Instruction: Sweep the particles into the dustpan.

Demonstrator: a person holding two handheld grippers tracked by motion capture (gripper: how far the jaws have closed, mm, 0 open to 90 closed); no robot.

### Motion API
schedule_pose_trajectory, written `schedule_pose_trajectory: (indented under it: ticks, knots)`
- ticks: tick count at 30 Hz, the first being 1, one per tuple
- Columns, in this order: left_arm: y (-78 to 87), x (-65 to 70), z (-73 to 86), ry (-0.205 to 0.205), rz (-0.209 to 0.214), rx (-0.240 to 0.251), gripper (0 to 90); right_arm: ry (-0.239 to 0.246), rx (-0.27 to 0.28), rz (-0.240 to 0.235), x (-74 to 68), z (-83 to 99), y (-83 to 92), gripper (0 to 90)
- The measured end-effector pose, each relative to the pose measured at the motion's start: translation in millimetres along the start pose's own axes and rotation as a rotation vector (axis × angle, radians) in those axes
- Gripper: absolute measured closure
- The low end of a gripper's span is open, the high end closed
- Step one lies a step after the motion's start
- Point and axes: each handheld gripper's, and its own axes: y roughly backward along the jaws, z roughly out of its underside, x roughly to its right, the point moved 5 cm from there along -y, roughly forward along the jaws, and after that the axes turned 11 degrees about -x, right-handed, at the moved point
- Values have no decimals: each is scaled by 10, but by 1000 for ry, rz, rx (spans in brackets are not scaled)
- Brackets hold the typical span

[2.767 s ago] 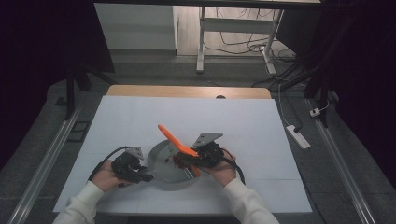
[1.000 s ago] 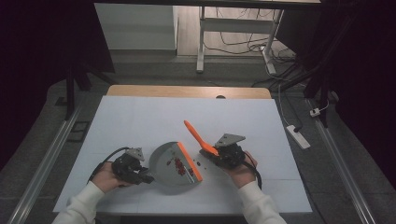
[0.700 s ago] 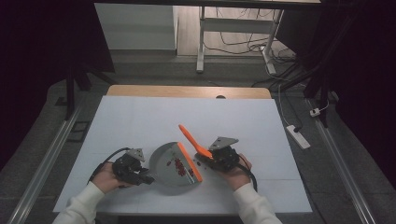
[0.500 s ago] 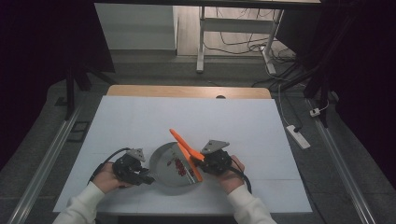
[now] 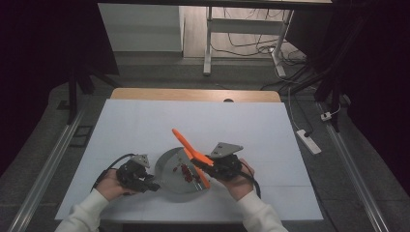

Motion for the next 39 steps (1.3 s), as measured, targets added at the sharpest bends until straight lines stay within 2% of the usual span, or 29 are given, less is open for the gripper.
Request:
schedule_pose_trajectory:
  ticks: [4,6,11,17,20,25,28,30,31,33,36,39]
  knots:
    - [16,46,43,-9,0,-2,620,-51,7,43,178,107,141,700]
    - [17,81,63,-16,5,-5,620,-68,-9,62,224,199,180,700]
    - [7,150,76,-28,3,-13,620,-84,-79,81,192,436,176,700]
    - [-10,198,83,-22,3,-11,620,-62,-129,64,66,556,127,700]
    - [-15,204,79,-18,4,-10,620,-74,-123,41,0,560,111,700]
    - [-27,205,70,-22,5,-14,620,-33,-135,41,-123,531,99,699]
    - [-36,207,66,-19,4,-14,620,-30,-128,-1,-210,491,86,700]
    - [-35,206,68,-18,4,-13,620,-9,-128,-16,-274,469,69,700]
    - [-35,205,70,-18,4,-13,620,-2,-125,-15,-292,459,65,699]
    - [-42,204,72,-16,6,-12,620,-17,-104,-36,-300,445,77,700]
    - [-54,201,73,-16,8,-14,620,-53,-56,-103,-300,408,119,700]
    - [-58,201,73,-17,8,-13,620,-37,-34,-92,-302,376,166,700]
